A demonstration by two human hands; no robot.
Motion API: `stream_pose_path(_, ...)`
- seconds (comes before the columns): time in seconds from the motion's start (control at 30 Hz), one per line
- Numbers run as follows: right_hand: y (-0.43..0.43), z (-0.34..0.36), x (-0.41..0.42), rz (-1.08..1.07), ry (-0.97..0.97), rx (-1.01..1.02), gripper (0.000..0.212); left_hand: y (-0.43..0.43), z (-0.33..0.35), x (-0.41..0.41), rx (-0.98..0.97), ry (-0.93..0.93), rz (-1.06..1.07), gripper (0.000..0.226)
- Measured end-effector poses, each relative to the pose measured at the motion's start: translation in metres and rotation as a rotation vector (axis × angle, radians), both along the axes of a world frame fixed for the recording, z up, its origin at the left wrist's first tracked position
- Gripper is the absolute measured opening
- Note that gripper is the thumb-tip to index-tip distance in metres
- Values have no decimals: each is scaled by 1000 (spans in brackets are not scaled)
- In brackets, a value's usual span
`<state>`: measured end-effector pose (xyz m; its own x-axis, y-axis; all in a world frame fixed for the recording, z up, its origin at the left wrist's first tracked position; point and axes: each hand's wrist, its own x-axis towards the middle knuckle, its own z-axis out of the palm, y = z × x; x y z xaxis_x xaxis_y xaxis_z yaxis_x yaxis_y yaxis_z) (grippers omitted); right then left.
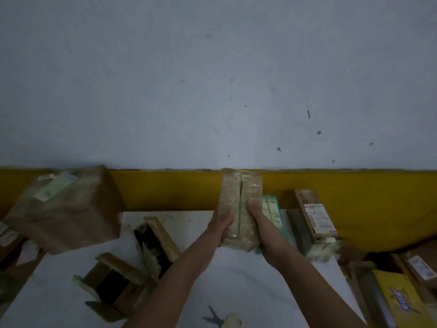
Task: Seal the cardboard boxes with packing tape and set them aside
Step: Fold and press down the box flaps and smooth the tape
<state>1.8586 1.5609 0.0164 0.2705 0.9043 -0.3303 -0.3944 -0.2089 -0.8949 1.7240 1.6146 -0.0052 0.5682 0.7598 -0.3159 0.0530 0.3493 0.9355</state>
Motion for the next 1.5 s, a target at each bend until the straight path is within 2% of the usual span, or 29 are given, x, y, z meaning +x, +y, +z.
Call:
stream_pose_path(0.07,2,11,-1,38,-69,10,51,0,12,-2,9,30,28,53)
stream_pose_path(0.13,3,18,-1,57,-113,-15,54,3,12,-6,56,108,-16,76)
stream_pose_path(0.2,0,24,-1,103,-129,-12,55,3,19,-11,74,119,-49,71)
stream_pose_path(0.27,-6,33,1,150,-140,-3,47,5,32,-16,46,58,-83,53)
stream_pose_path(0.3,-8,35,5,156,-129,1,44,9,36,-20,7,16,-89,52)
stream_pose_path(0.43,-11,49,19,103,-22,-13,42,23,47,-34,-181,-129,54,76)
stream_pose_path(0.5,-8,44,20,52,-34,-71,48,20,47,-35,-340,-225,68,65)
stream_pose_path(0.53,-8,42,18,34,-87,-95,51,17,47,-34,-440,-277,53,59)
stream_pose_path(0.6,-6,38,18,4,-263,-142,58,11,46,-30,-513,-321,48,53)
stream_pose_path(0.63,-6,39,18,14,-359,-150,62,9,46,-28,-497,-297,64,54)
stream_pose_path(0.7,-8,46,14,64,-338,-139,66,7,44,-24,-442,-252,105,55)
stream_pose_path(0.73,-9,49,13,119,-308,-131,74,6,44,-22,-411,-236,124,53)
stream_pose_path(0.83,-6,45,12,194,-345,-136,114,6,47,-18,-333,-196,124,48)
stream_pose_path(0.9,-3,41,10,161,-361,-159,121,5,48,-18,-282,-171,112,44)
stream_pose_path(1.03,-3,41,3,145,-399,-183,108,5,43,-25,-226,-115,107,55)
stream_pose_path(1.07,-5,37,1,127,-486,-198,104,5,40,-26,-135,-59,117,62)
stream_pose_path(1.13,-10,29,-4,85,-806,-254,107,1,35,-29,98,109,157,79)
stream_pose_path(1.17,-11,23,-8,70,-928,-261,112,0,31,-29,167,135,166,82)
stream_pose_path(1.2,-13,17,-14,68,-969,-239,114,-4,28,-29,182,113,139,79)
stream_pose_path(1.27,-13,-3,-22,86,-872,-171,100,-10,12,-31,154,80,81,75)
stream_pose_path(1.33,-14,-25,-25,70,-687,-136,65,-17,-12,-39,43,56,93,72)
stream_pose_path(1.4,-20,-45,-27,110,-481,-234,40,-30,-36,-51,-3,53,127,51)
stream_pose_path(1.43,-24,-56,-30,160,-414,-283,33,-38,-46,-58,-24,69,145,42)
stream_pose_path(1.5,-33,-82,-36,259,-382,-334,27,-53,-69,-73,-62,109,158,38)
